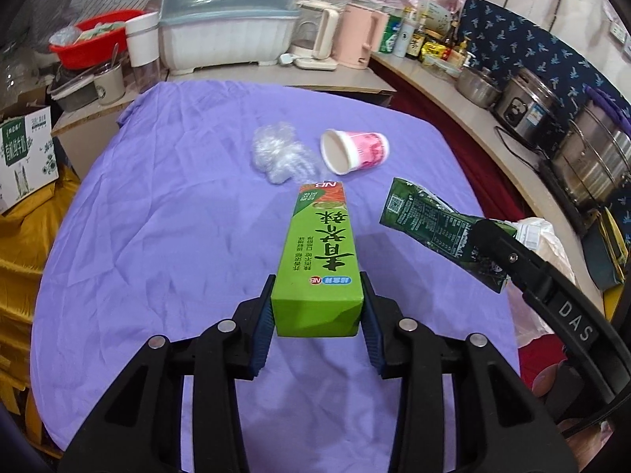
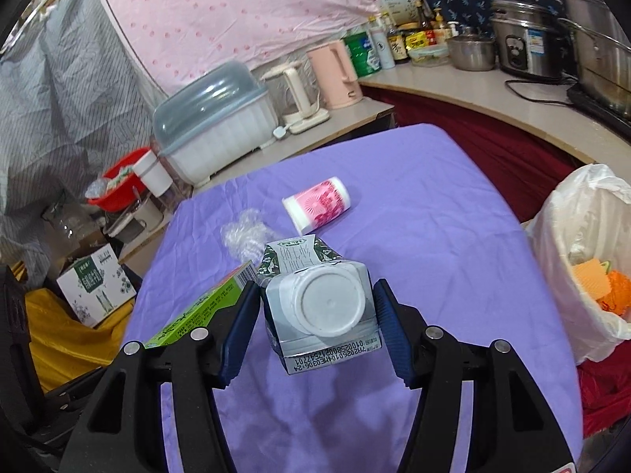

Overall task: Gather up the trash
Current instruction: 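Lift the NB box with the left gripper while the right lifts the carton, then carry the NB box and carton over the bin and open both grippers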

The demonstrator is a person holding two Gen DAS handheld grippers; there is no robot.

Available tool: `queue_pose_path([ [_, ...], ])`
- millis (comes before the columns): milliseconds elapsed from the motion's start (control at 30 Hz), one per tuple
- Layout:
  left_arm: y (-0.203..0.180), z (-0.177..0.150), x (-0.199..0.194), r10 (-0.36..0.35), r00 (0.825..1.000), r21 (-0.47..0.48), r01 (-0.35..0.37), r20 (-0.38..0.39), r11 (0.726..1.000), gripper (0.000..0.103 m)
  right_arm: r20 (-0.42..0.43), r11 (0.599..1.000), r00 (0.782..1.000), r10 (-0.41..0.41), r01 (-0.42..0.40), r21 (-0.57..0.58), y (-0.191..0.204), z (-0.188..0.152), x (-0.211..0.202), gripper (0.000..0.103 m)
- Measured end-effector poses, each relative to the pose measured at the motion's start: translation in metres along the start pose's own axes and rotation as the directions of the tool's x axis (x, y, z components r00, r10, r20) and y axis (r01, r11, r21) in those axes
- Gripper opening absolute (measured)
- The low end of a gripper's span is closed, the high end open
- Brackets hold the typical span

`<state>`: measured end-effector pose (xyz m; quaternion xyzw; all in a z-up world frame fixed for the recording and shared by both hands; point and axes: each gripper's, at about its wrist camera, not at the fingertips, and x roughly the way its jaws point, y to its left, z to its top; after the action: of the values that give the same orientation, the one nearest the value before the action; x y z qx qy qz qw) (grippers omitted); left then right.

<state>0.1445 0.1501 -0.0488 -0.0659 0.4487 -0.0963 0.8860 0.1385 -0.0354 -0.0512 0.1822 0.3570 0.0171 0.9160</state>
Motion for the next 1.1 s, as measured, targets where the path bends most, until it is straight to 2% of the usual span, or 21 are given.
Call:
queue_pose_path([
  [233,-0.051,-0.002,-0.017,-0.034,0.999,0.073,0.032,0.033,0.997,0.037,0.084,0.999,0.996,-0.021,0.018,0.045,-0.04,0.011,-0.048,0.057],
  [500,-0.123,-0.002,-0.027,-0.1,0.994,0.178,0.089,0.052,0.98,0.037,0.171,0.99,0.981,-0.097,0.078,0.114,-0.099,0.021,-0.101,0.057],
  [800,-0.205,-0.007,-0.027,-0.175,0.983,0.286,0.153,0.051,0.946,0.037,0.229,0.968,0.952,-0.201,0.157,0.198,-0.169,0.025,-0.15,0.057],
  [1100,-0.274,-0.017,-0.019,-0.234,0.972,0.368,0.21,0.021,0.906,0.037,0.234,0.934,0.925,-0.298,0.232,0.272,-0.233,0.019,-0.176,0.057],
])
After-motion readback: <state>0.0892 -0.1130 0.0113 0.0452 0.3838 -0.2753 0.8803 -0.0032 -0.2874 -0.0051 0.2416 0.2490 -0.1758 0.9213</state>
